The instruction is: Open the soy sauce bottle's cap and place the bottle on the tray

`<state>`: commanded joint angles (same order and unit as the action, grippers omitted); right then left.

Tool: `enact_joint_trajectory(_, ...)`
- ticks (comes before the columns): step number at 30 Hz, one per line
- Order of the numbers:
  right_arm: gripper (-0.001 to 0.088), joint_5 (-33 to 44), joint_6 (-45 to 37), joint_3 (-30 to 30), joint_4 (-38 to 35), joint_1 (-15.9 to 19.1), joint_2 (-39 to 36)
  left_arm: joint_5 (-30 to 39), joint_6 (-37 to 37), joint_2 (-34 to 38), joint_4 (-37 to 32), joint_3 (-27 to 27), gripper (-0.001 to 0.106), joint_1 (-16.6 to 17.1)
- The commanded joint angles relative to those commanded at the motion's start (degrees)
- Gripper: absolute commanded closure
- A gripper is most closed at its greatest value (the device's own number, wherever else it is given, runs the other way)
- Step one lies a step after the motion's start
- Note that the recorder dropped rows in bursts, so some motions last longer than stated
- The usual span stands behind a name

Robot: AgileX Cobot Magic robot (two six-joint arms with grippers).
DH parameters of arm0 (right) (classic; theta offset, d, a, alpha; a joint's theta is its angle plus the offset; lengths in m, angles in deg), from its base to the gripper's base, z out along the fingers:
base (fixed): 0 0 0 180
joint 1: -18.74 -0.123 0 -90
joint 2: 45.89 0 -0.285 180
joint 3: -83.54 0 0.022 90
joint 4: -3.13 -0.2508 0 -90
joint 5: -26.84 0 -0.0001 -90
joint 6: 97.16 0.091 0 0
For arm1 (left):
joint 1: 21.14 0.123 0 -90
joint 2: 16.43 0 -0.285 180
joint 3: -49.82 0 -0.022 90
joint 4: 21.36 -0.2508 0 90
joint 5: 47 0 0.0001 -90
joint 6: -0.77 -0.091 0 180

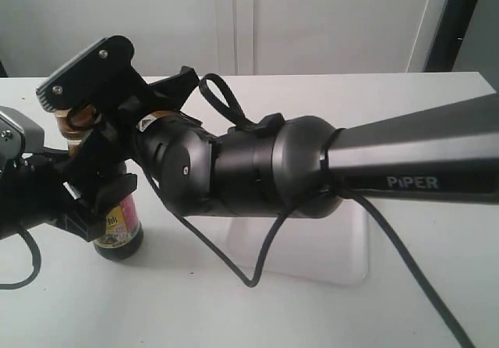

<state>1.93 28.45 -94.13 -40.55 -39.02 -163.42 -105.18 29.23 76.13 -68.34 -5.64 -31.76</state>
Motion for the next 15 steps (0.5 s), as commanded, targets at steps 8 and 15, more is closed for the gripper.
enact_joint_trajectory(8, 0.0868, -0.44, -1.06, -1.25, -0.12, 0.00, 1.15, -0.03, 0.00, 0.00, -0.12, 0.00, 0.105, 0.00)
enact_joint_trajectory(15, 0.0868, -0.34, -1.06, -4.67, -0.36, 0.00, 1.03, -0.03, 0.00, 0.00, -0.61, 0.00, 0.105, 0.00)
